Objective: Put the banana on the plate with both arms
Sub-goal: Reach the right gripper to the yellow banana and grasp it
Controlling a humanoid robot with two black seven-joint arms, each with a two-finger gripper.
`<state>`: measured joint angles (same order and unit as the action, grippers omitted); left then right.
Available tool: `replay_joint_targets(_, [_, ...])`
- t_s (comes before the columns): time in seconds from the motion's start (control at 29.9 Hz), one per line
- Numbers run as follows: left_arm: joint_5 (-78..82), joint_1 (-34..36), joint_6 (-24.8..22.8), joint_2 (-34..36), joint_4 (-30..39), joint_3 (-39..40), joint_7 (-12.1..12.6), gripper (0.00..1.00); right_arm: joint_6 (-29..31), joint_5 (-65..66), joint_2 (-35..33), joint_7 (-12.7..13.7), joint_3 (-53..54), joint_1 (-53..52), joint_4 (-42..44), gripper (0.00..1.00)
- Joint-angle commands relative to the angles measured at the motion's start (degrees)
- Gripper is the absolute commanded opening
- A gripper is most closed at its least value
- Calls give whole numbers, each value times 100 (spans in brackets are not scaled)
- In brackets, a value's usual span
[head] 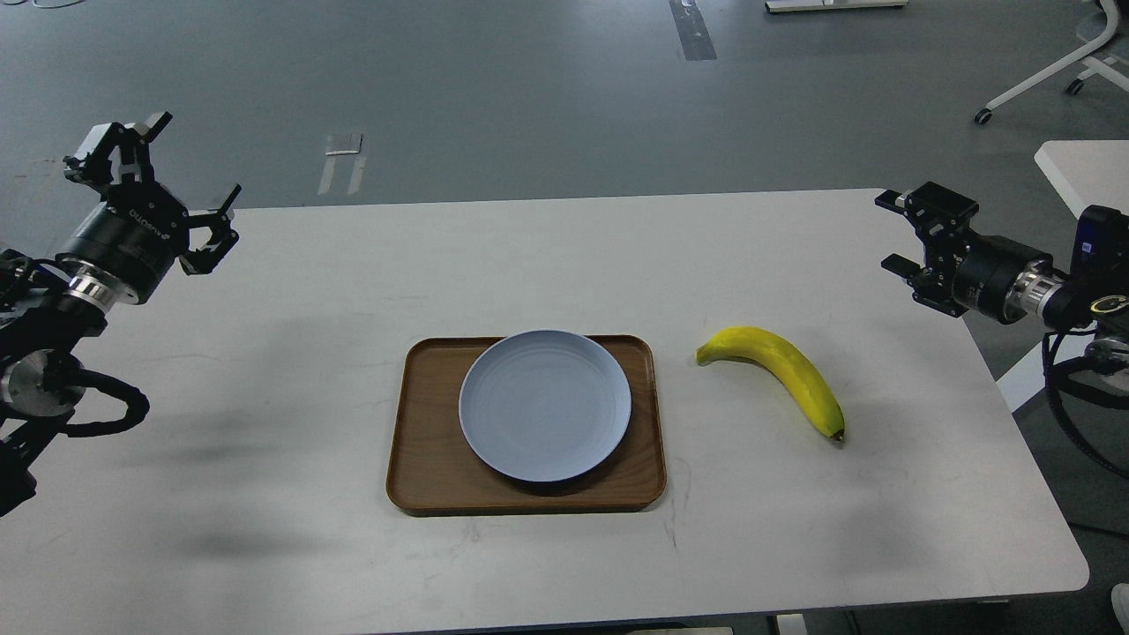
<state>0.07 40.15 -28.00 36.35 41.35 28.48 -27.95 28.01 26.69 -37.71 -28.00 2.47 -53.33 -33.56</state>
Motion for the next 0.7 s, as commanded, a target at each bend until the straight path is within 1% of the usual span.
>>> replay_joint_targets(0.0, [2, 2, 0, -5, 22, 18, 8, 99, -1, 1413, -350, 0, -10, -493, -833, 100])
replay_joint_targets(0.03, [-7, 2, 0, -14, 13, 18, 8, 99, -1, 1670, -394, 0, -10, -547, -1011, 100])
replay_joint_targets(0.07, [2, 2, 0, -23, 13, 18, 8, 99, -1, 2212, -430, 0, -18, -634, -1334, 100])
replay_joint_targets(0.13, [2, -7, 0, -32, 22, 18, 8, 99, -1, 2795, -439, 0, -36, -661, -1618, 100])
replay_joint_targets(0.17, [2, 1, 0, -32, 22, 9, 8, 99, -1, 3389, -430, 0, -45, -670, -1767, 100])
replay_joint_targets(0.2, [11, 2, 0, -40, 22, 9, 8, 99, -1, 3926, -404, 0, -54, -679, -1794, 100])
replay_joint_targets(0.27, [11, -7, 0, -40, 31, 9, 8, 99, -1, 4517, -386, 0, -254, -670, -1803, 100])
replay_joint_targets(0.37, [11, -7, 0, -49, 31, -9, 17, 99, -1, 4967, -386, 0, -632, -679, -1812, 100])
replay_joint_targets(0.53, [11, -7, 0, -58, 31, -9, 17, 99, -147, 5048, -368, 0, -897, -828, -1795, 100])
replay_joint_targets(0.64, [28, -7, 0, -49, 31, -26, 26, 99, -287, 5241, -149, 0, -1231, -898, -1637, 100])
replay_joint_targets(0.67, [19, 1, 0, -49, 31, -26, 26, 99, -418, 5319, -10, 0, -1362, -942, -1515, 100])
